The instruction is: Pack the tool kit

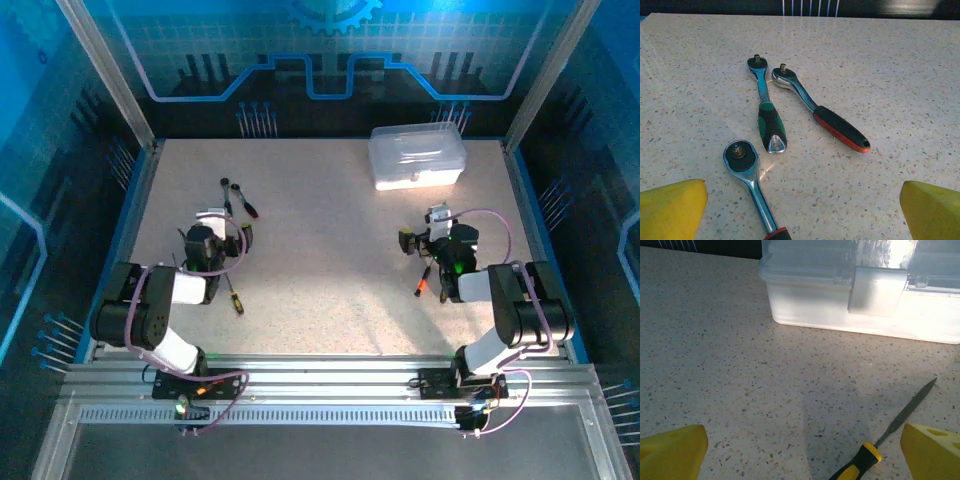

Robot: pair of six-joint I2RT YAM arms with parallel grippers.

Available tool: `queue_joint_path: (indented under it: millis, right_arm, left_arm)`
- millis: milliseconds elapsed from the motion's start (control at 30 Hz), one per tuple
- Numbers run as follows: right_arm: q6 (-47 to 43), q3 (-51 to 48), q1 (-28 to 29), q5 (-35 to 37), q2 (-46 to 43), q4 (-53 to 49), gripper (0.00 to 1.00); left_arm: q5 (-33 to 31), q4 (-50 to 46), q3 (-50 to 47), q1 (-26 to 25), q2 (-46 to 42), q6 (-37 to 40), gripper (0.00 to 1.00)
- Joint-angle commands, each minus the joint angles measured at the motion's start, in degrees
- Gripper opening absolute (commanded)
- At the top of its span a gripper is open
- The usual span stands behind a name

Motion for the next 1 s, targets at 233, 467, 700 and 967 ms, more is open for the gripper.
queue_joint_path:
  millis: [233, 467, 700, 967]
  right_arm:
    - [-0.85, 0.19, -0.22, 0.43, -1.32, 1.0, 1.0]
    - [-0.96, 0.02, -0.08, 0.71, -1.32, 1.23, 1.0]
    - [-1.03, -0.06, 0.05, 0.97, -1.32, 1.32, 1.0]
    - [-1.13, -0.16, 0.2, 1.4, -1.32, 1.55, 1.0]
  left_arm:
    - [1.27, 0.39, 1.06, 0.75, -0.85, -1.17, 0.99]
    - [1.27, 0.37, 1.02, 0.75, -0.85, -1.18, 0.99]
    - [1.25, 0.41, 1.04, 0.75, -0.85, -1.16, 0.99]
    - [1.21, 0.48, 0.92, 0.75, -0.85, -1.14, 0.99]
